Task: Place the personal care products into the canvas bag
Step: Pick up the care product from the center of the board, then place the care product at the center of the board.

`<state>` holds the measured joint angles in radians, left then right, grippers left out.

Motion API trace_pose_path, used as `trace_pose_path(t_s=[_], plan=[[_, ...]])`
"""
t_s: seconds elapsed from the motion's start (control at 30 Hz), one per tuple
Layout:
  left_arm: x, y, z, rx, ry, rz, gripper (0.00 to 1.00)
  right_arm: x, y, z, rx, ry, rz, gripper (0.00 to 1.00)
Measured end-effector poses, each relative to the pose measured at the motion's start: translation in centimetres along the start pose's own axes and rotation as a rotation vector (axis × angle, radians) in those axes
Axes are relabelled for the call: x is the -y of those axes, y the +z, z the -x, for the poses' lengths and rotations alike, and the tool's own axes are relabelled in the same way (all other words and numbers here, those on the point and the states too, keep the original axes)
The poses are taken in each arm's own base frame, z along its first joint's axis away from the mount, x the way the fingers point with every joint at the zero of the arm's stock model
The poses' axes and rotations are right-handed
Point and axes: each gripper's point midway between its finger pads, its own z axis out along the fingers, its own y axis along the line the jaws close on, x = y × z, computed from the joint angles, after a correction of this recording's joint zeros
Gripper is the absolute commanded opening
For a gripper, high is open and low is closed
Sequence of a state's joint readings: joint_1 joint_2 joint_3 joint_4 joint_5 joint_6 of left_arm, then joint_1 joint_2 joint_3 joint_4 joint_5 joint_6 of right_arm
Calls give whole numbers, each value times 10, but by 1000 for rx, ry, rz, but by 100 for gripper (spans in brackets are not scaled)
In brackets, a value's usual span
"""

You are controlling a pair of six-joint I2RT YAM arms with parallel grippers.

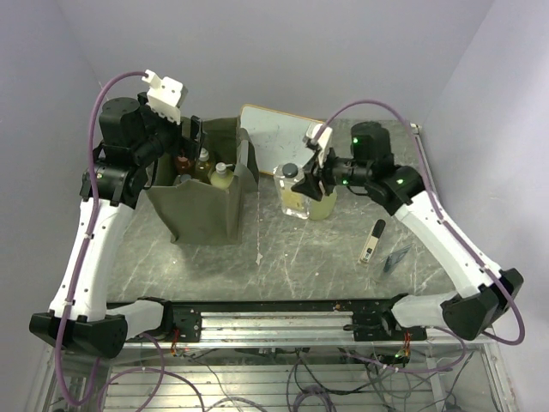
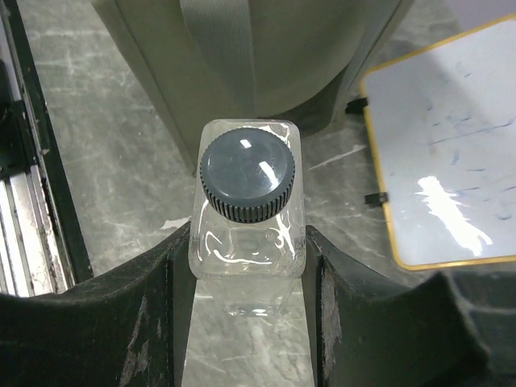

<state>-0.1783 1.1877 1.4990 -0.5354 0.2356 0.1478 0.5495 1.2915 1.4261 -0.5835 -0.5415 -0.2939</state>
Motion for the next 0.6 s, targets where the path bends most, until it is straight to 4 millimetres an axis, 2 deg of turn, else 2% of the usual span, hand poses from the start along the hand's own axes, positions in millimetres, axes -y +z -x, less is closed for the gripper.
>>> trace_pose_path(t_s=[0.2,0.43,0.53,0.6], plan=[[1,3,-2,-7,-2,-11,99,-10,38,-63,-52,71,38,0],[5,7,-4,-14,-9,-37,98,-20,61,-130,-68,143,22,0],[8,8,0,-6,-18,-51,98,-24,63,-149,-74,156,9,0],[10,8,1,-4,-28,-63,98,-25,63,-151,-55,153,-1,0]])
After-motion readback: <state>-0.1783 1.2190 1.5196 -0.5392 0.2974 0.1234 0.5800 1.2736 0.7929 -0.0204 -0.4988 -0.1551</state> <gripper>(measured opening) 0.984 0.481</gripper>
